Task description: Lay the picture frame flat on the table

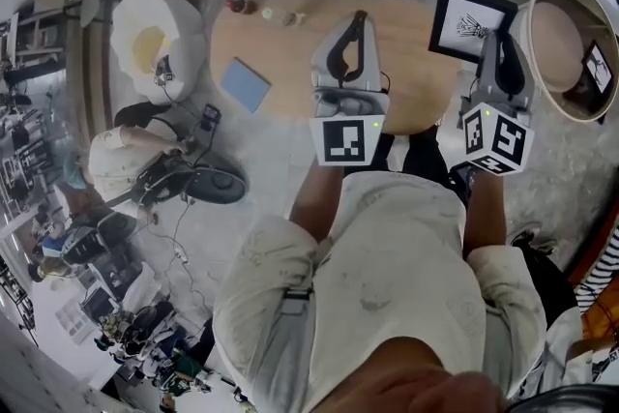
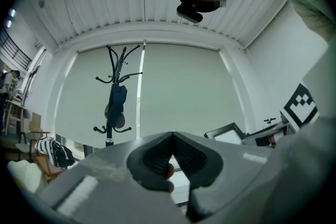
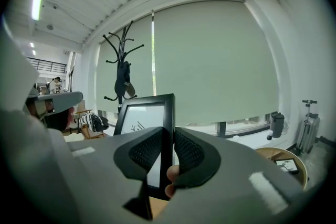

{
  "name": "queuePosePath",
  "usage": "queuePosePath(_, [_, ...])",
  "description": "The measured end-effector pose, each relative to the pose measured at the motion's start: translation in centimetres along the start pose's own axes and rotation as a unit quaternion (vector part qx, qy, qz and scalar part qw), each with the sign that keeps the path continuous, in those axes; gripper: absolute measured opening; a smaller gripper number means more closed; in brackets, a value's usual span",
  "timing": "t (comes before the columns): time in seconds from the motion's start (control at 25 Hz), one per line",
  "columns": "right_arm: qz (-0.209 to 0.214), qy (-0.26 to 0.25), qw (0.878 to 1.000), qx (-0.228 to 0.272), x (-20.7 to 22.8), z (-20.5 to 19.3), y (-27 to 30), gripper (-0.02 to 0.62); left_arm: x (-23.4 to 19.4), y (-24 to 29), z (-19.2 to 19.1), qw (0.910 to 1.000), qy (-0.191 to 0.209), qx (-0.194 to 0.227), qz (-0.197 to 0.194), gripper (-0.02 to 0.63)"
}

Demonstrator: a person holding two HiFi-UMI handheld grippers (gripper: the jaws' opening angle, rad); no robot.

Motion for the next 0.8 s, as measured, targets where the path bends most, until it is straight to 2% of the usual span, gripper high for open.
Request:
queuePosePath(0.16, [0.004,0.009,1.0,-0.025,-0.1,-2.9,0.6,0.074,-0.2,-0.7,-2.3,0.9999,-0.008,-0.014,0.004,0.005])
queuePosePath(0.32, [0.005,0.016,0.998,-0.059,-0.2,-6.4,1.6,0.074,-0.5,-1.4,-4.6,0.9989,-0.035,-0.029,0.011,0.005])
queuePosePath(0.8, [0.009,0.044,0.98,-0.193,-1.1,-21.5,3.8,0.074,-1.2,-2.7,-10.4,0.9983,-0.027,-0.05,0.013,0.005])
Point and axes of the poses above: the fingertips, and each gripper's own axes: y forward along the fingers, x to its right, z out of its top, the point moved 1 cm from there along -y, backward along the fingers, and after that the axes turned 1 degree about z, right-handed, at the moved point
